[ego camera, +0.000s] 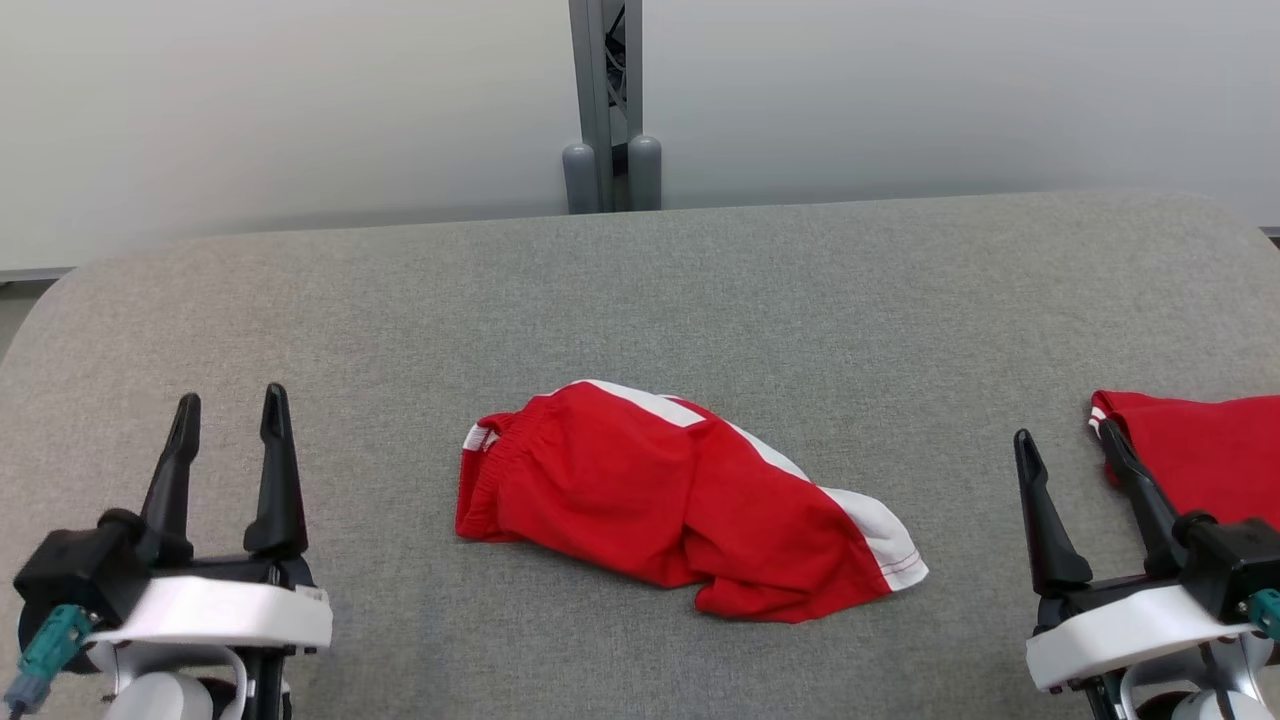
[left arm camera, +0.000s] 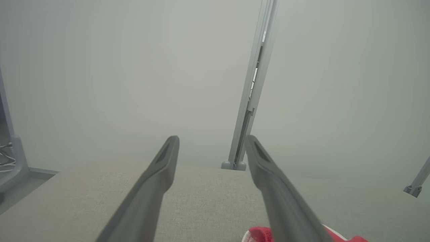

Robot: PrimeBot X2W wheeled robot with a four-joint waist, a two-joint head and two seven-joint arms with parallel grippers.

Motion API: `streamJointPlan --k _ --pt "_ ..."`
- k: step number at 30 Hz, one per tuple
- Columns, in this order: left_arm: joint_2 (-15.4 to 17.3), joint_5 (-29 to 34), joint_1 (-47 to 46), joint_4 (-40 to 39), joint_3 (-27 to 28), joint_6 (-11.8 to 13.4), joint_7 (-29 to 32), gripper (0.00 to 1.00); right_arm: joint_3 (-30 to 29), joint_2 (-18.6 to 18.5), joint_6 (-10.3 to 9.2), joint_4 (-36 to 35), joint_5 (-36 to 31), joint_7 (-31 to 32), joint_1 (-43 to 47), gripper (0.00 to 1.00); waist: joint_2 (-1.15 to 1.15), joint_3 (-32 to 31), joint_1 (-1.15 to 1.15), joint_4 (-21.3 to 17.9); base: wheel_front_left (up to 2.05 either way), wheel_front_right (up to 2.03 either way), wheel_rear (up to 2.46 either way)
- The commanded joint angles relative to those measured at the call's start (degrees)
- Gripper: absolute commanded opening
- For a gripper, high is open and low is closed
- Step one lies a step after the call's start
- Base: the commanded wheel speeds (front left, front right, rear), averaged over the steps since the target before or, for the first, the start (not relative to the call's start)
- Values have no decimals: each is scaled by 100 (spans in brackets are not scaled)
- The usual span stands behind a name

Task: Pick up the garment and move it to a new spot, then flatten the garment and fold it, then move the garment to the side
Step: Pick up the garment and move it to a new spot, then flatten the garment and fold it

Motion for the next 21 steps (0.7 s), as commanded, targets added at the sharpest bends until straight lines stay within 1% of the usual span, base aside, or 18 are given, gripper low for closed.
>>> streamJointPlan --k 1,5,10,21 --pt "58 97 150 50 -26 -41 -19 100 3 -33 -2 -6 -3 28 72 100 0 -58 0 22 0 0 0" --pt "173 272 434 107 -180 -98 23 100 11 -33 -2 -19 -31 93 193 100 0 -131 0 45 0 0 0" --pt "328 451 640 56 -322 24 262 100 -39 -33 -2 -81 -62 164 366 100 0 -204 0 55 0 0 0" --pt "382 490 740 -271 -464 139 619 100 -30 -32 -2 -172 -36 193 495 100 0 -227 0 49 0 0 0"
